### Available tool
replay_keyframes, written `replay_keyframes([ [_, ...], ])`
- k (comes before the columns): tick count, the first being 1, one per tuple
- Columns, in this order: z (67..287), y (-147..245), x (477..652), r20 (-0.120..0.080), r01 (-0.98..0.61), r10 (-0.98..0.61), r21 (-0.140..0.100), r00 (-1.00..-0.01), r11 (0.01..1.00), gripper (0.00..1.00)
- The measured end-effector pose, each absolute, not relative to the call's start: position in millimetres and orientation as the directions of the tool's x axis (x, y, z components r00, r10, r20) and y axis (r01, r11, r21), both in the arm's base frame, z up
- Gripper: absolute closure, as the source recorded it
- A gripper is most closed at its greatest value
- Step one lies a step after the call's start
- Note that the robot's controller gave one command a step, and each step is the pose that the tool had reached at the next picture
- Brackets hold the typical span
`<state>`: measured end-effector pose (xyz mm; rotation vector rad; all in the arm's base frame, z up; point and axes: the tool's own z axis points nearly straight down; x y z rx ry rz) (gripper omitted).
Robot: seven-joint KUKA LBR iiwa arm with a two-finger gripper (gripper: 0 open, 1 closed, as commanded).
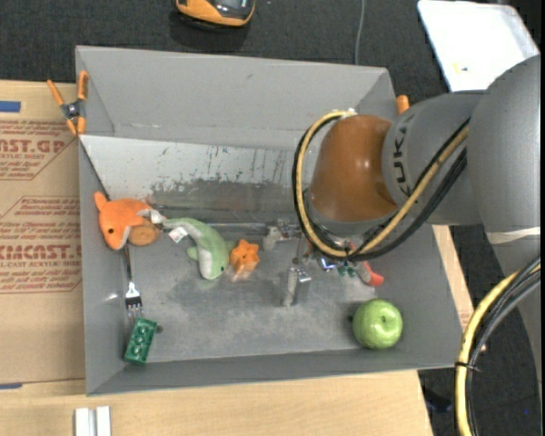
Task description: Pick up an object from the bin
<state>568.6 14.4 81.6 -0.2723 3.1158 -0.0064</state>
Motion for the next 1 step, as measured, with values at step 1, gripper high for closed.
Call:
replay_keyframes([
  [1,72.7,102.1,586.6,-0.016,-0.088,-0.087,0.005,-0.996,0.996,1.00],
])
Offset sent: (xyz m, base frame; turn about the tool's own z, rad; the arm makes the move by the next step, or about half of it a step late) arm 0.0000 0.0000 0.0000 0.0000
